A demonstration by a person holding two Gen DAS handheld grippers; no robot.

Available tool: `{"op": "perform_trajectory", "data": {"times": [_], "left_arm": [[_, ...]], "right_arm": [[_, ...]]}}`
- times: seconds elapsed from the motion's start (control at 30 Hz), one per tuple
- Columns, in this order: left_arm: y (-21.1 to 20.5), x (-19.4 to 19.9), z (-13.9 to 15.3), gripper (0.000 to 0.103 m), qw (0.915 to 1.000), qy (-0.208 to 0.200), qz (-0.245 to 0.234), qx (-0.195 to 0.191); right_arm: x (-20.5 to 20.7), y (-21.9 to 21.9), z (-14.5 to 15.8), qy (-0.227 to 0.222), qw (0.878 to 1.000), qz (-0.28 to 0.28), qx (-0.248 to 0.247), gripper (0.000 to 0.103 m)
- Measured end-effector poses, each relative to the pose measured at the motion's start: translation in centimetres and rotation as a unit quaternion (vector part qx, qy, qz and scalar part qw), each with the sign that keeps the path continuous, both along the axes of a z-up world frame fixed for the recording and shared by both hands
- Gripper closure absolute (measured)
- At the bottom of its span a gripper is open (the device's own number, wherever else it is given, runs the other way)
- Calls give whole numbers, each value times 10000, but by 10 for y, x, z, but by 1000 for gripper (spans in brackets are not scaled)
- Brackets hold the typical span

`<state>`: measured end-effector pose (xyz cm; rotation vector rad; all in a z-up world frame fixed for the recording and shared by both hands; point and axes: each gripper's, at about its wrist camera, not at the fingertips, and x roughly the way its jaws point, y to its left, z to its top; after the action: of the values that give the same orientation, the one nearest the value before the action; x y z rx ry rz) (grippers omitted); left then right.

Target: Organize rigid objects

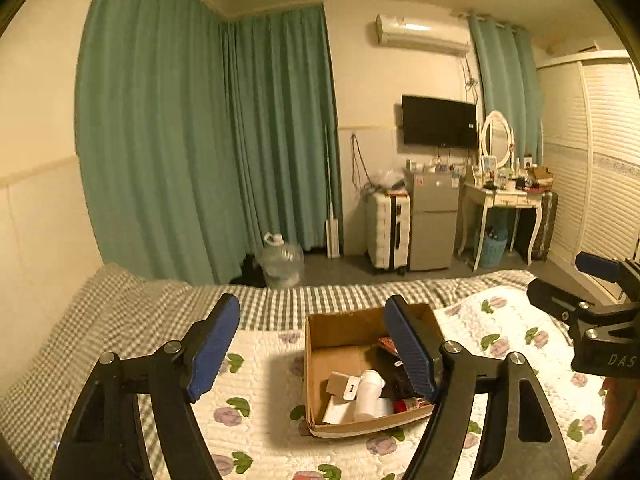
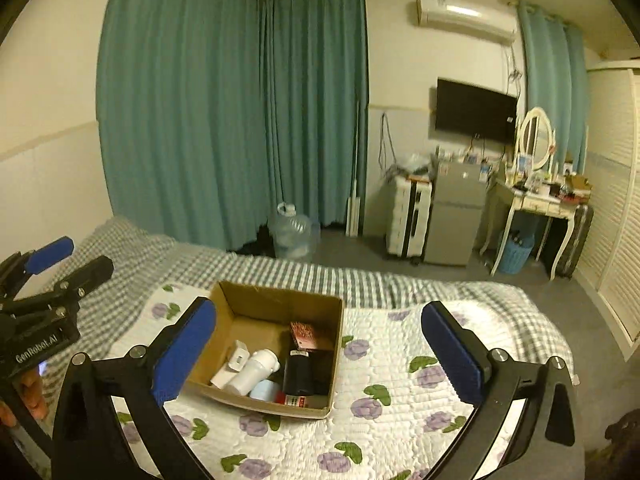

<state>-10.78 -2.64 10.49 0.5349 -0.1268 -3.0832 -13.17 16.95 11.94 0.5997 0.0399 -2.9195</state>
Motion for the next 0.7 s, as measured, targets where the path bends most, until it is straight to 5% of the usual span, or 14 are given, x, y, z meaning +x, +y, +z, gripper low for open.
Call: {"op": "perform_trajectory", "data": {"times": [0.23,0.57,0.7], "left_arm": [[0,47,5,24,9992,384,37,43],[4,56,-56,24,9995,181,132,222],[7,54,-81,24,9994,143,221,242]], "right_arm": [[51,0,10,256,9996,-25,-106,0],[67,1,-54,764,9969,34,-196,0],[50,4,-78,550,9982,-144,-200,0]]}}
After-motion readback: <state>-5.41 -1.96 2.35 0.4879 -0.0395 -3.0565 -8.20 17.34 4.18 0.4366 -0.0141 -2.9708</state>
